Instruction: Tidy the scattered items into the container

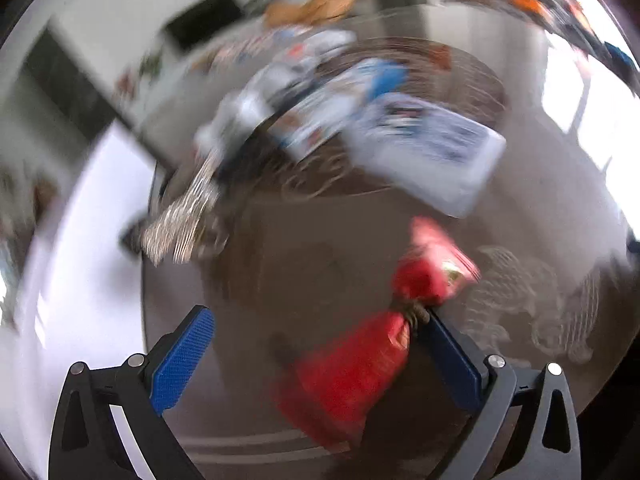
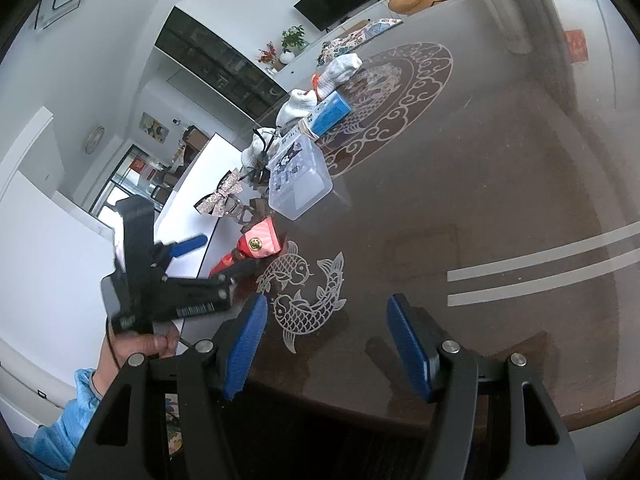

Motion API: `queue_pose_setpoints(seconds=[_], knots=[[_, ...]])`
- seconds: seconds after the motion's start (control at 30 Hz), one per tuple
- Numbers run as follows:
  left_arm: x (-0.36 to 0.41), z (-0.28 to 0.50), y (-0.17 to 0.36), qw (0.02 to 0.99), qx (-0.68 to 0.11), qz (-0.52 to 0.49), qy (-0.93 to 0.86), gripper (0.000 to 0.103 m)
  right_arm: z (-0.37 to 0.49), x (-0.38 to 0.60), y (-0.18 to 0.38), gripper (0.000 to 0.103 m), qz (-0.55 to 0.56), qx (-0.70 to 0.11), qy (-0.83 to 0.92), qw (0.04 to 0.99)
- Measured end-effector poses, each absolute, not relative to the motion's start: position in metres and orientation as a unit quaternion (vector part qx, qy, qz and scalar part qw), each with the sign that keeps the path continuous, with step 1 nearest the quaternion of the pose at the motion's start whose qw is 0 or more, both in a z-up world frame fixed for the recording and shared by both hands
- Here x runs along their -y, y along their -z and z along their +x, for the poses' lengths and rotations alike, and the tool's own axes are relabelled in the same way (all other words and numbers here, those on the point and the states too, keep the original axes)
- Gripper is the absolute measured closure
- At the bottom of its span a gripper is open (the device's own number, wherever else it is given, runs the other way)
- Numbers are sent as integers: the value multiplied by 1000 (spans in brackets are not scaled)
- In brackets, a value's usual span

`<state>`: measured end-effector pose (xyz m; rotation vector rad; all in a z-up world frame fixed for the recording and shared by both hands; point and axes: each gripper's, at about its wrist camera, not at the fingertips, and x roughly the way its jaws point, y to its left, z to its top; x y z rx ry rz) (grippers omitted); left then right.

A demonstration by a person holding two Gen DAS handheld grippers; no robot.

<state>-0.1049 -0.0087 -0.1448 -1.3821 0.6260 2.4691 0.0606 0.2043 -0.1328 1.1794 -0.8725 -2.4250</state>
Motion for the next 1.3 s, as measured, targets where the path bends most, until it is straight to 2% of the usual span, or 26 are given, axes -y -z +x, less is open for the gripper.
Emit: queue_pose_setpoints(seconds=[0.03, 0.2, 0.33, 0.47, 0.63, 0.83, 1.03, 1.3], knots=[[20, -112, 144, 107, -188, -486, -847, 0, 61, -204, 132, 39, 410, 304, 846, 153], [54, -117, 127, 190, -62, -509, -837, 0, 60, -203, 133, 39, 411, 304, 845, 154], [50, -114, 131, 228, -53, -525, -818, 0, 59, -200, 135, 39, 414, 305, 844, 157], [45, -117, 142, 222, 35, -551, -804, 0, 60, -196, 133, 39, 412, 295, 847, 157], [17, -111, 138, 207, 25, -542, -814, 0, 63, -196, 130, 39, 410, 282, 854, 152], [9, -115, 148, 121, -28, -553, -824, 0, 66, -198, 126, 39, 402, 265, 865, 140], [1, -110, 149, 96, -62, -551, -827, 0, 67, -199, 125, 39, 400, 257, 870, 133], [5, -103, 146, 83, -53, -552, -828, 0, 69, -202, 121, 39, 394, 243, 878, 116]])
